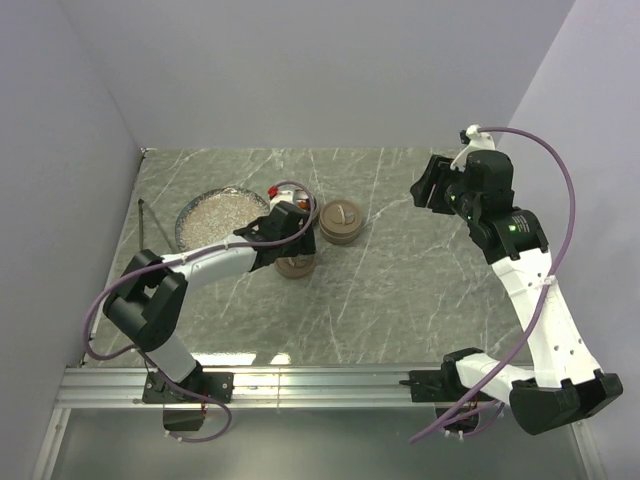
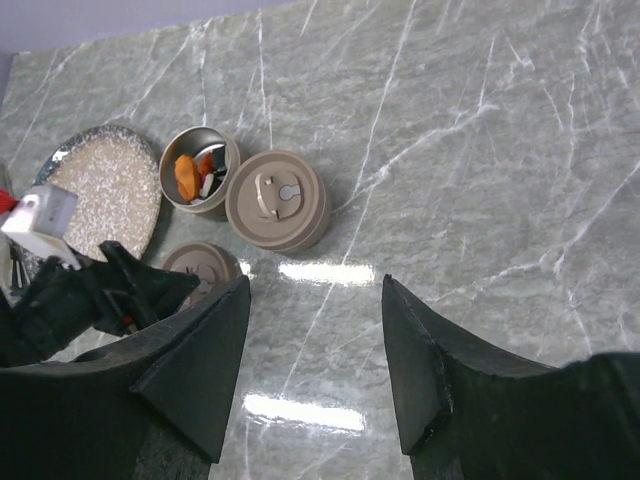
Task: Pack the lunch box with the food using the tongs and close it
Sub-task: Pick up the lid of the lunch box with the left arm, then put the lid back on the lunch box
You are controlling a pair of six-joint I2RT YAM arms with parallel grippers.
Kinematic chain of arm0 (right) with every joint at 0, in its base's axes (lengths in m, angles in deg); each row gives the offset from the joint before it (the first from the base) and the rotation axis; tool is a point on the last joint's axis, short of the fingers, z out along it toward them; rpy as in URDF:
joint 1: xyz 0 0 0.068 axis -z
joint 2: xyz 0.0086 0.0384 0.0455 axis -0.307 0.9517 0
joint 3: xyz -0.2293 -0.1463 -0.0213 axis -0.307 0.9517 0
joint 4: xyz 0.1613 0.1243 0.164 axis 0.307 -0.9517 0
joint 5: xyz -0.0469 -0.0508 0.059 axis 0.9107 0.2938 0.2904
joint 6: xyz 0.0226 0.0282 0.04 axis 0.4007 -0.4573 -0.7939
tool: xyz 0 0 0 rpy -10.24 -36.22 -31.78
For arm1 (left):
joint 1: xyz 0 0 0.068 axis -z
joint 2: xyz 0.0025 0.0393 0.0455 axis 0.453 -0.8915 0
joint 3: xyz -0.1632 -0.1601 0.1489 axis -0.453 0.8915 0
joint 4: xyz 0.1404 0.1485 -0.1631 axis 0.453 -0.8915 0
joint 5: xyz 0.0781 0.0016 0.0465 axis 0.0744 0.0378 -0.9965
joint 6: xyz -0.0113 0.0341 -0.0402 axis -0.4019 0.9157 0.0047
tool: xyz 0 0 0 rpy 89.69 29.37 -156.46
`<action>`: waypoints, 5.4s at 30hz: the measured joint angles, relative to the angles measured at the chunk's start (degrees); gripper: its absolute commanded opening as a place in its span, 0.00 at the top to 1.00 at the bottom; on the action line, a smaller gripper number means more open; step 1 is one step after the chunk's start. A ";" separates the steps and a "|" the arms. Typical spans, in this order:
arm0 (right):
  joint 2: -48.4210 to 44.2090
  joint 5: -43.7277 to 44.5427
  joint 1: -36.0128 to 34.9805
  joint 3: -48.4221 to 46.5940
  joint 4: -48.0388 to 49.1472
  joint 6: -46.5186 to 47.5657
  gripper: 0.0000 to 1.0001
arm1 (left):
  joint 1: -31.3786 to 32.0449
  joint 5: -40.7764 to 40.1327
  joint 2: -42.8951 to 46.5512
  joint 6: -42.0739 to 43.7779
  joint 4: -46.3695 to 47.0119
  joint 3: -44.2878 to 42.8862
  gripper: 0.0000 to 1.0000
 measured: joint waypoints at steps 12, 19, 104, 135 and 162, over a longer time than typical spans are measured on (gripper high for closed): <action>-1.73 -0.02 1.01 1.46 -0.28 -0.09 0.38 | 0.00 -0.15 -2.97 -0.33 -0.50 -0.81 0.31; -1.70 -0.04 1.05 1.57 -0.33 -0.07 0.39 | 0.00 -0.11 -6.08 -0.35 -0.85 -0.81 0.46; -3.85 -2.38 5.77 8.00 0.94 0.66 0.41 | -11.61 9.09 -28.81 8.63 -22.53 -46.07 1.00; -3.87 -2.67 6.12 8.00 0.22 0.83 0.35 | -11.41 10.03 -23.52 8.92 -12.26 -35.47 0.30; -3.76 -1.70 8.59 6.21 0.11 2.62 0.31 | -30.88 4.02 32.04 11.47 -13.75 -15.98 0.01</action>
